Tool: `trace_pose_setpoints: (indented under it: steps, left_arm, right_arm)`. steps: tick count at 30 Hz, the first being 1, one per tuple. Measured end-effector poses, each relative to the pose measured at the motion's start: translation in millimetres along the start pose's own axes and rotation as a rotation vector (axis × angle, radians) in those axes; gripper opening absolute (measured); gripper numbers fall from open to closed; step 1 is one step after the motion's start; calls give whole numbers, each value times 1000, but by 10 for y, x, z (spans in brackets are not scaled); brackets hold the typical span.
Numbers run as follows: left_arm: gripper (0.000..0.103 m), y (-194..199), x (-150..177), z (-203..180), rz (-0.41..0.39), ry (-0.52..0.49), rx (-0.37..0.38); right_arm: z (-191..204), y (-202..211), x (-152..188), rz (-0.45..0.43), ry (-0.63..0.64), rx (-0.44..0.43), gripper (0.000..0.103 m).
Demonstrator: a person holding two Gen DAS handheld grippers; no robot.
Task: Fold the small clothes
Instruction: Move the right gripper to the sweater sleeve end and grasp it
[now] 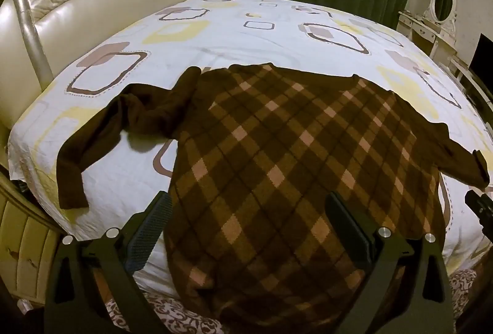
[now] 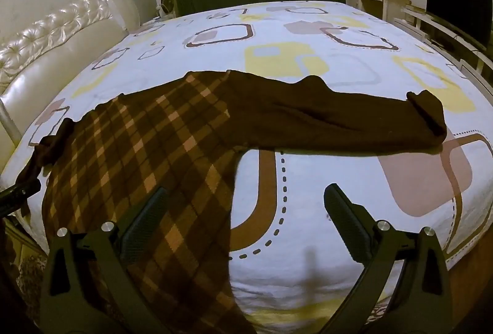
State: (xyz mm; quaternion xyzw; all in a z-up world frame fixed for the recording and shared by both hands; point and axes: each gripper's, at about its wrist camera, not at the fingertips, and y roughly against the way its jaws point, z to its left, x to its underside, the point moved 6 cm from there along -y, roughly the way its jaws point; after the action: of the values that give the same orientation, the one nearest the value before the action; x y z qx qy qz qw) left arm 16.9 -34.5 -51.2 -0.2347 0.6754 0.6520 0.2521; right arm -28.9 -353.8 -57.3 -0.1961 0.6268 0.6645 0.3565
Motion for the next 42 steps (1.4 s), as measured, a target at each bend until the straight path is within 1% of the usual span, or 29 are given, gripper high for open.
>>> trace_pose_setpoints:
  steps: [10,12,13,14,20,22,25,28,29,31,33,34,35,36,37,38,39,40,41,42]
  left_arm:
    - [99,-5,2,-2,1,-1,1]
    - [99,-4,2,-4,2,1,2]
    - [99,-4,5,-8,2,0,3]
    - [99,-3,2,-6,0,0,2]
    - [99,-1,24,-36,5,-1,11]
    - [99,-1,31,-45,10,-1,15]
    - [99,-2,33,-45,11,-1,13]
    - [99,-9,43,-46,13,-1,11]
    - [99,-21,42,-37,15,-1,11]
    - [99,-42,58,-31,22,1,10]
    - [99,-77,76,-27,34,3,12]
    - [99,-95,85,-31,40,2,13]
    - [99,-108,85,-30,42,-1,11]
    - [99,-114,81,-28,41,-4,7]
    - [99,-116,75,-27,38,-7,2]
    - [99,-119,68,-23,36,-10,0]
    - [99,-124,63,-16,37,-9,-1]
    - [99,-128,63,-7,40,-6,-3]
    - [99,-136,62,7,44,1,-3]
    - [99,-148,60,25,50,7,-3]
  right_arm:
    - [22,-9,7,-6,0,-1,101]
    - [-51,2,16,6,-1,1,101]
    - [68,1,23,6,0,0,101]
    - [92,2,28,7,1,-1,101]
    - [36,-18,26,12,2,-2,101]
    - [51,-1,0,-32,3,-11,101]
    - [-80,6,-46,-15,-14,-35,101]
    - [-257,63,-223,-33,-63,-70,101]
    - [-390,101,-321,-47,-92,-74,101]
    - [-642,152,-462,-66,-133,-49,101]
    - [-1039,203,-637,-95,-185,-1,101]
    - [-1245,185,-717,-92,-195,46,101]
    - [-1517,145,-823,-91,-197,123,99]
    - [-1640,101,-905,-67,-163,192,94]
    - [-1822,4,-967,-27,-154,240,71]
    - [-2051,-142,-1029,32,-165,272,53]
    - [-2161,-219,-1063,73,-164,300,52]
    - [-2307,-352,-1074,122,-190,308,52]
    - [-2441,-440,-1091,152,-207,321,52]
    - [-2595,-483,-1138,162,-210,353,52]
